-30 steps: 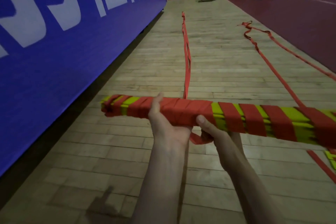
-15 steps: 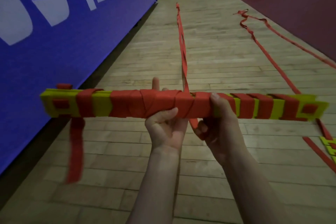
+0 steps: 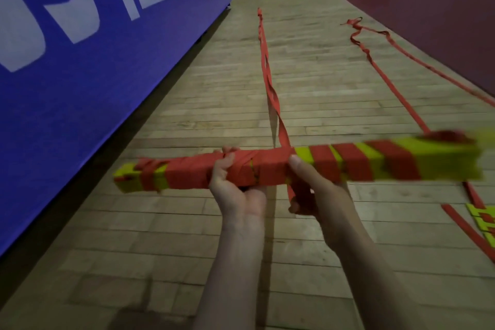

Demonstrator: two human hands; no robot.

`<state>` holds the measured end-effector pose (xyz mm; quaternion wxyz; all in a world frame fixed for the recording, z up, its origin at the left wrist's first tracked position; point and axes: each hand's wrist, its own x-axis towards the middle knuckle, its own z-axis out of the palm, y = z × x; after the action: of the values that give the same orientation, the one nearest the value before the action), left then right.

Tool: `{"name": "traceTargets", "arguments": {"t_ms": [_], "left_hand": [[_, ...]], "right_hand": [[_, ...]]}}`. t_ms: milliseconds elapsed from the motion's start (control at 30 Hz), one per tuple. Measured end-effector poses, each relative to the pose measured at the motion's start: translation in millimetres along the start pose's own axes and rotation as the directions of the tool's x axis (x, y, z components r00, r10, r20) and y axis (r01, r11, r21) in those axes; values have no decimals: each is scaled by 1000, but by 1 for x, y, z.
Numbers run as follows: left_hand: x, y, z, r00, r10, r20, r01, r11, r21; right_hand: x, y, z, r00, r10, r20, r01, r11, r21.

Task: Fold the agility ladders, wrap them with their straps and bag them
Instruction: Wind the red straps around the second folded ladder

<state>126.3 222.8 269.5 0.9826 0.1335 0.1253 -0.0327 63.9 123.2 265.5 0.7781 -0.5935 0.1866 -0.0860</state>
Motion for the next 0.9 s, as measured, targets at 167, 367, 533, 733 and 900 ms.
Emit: {"name": "traceTargets", "arguments": {"t_ms": [167, 367, 533, 733, 900], "left_hand": [[0, 11, -17, 916, -42, 399, -59, 969, 238], [-2, 17, -24, 814, -143, 563, -36, 955, 295], [4, 26, -34, 807, -115, 579, 7, 983, 185], [7, 24, -35, 888, -17, 460, -3, 999, 44], [-1, 23, -17, 905, -20, 425, -1, 999, 50]], "right_hand": [[0, 5, 14, 960, 270, 78, -271, 818, 508], [3, -4, 10, 964, 246, 102, -264, 833, 486], [-3, 4, -1, 976, 204, 70, -205, 979, 15], [-6, 0, 2, 976, 202, 79, -209, 974, 87], [0, 10, 11, 989, 104, 109, -144, 864, 483]]}}
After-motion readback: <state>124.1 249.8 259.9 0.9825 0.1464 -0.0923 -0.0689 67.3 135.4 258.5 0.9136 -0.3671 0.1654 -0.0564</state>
